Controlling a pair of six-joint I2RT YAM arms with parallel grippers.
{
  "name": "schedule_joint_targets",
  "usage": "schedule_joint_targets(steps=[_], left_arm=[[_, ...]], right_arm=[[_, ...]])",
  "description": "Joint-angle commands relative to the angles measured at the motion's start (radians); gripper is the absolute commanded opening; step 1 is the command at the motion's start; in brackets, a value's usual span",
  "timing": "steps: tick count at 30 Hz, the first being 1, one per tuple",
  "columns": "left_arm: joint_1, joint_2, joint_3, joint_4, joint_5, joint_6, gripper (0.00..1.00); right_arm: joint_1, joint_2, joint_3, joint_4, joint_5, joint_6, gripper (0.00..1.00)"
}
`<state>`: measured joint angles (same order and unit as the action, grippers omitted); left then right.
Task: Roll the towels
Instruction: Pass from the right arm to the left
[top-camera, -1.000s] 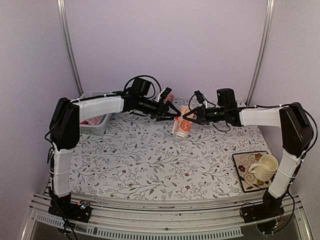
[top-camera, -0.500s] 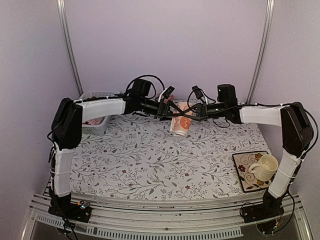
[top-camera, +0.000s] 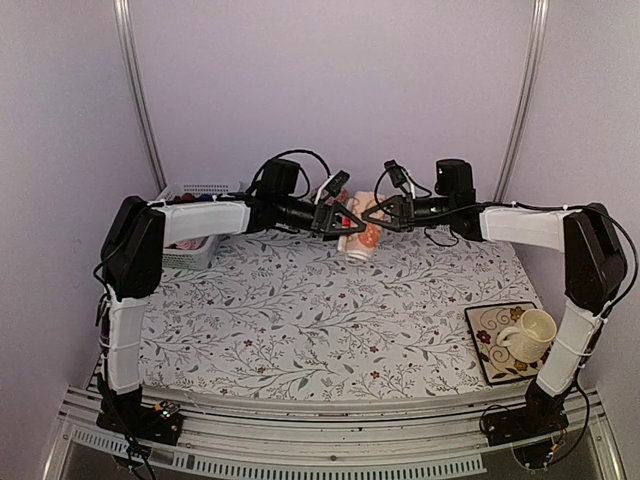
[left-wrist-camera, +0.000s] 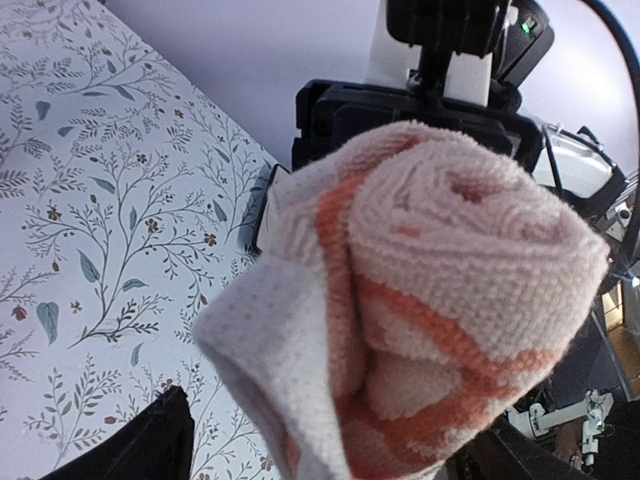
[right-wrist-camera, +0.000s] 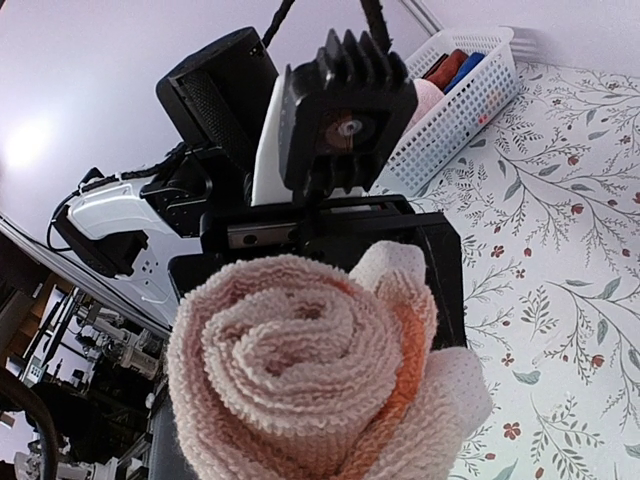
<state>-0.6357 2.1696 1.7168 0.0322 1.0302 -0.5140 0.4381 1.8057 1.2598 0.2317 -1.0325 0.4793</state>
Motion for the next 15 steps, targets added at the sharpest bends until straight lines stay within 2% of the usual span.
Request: schedule_joint_targets(steps=[1,7,15], left_arm=[[-0.016,0.006,0.044,-0.019,0.015,0.018,0.83],[-0.028,0.030,0.123,-0.141,-0.032,0.080,0.74],[-0.048,0.055,0.194,-0.238,-0.116,0.123,0.64]], right_arm=[[-0.004,0.016,0.068,-0.034,0.065,-0.010,0.07],[-0.003,0.031,0.111,-0.156,0.158,-0.063,0.07],[0.016,0.039,0.117,-0.208,0.252,-0.069,0.08]])
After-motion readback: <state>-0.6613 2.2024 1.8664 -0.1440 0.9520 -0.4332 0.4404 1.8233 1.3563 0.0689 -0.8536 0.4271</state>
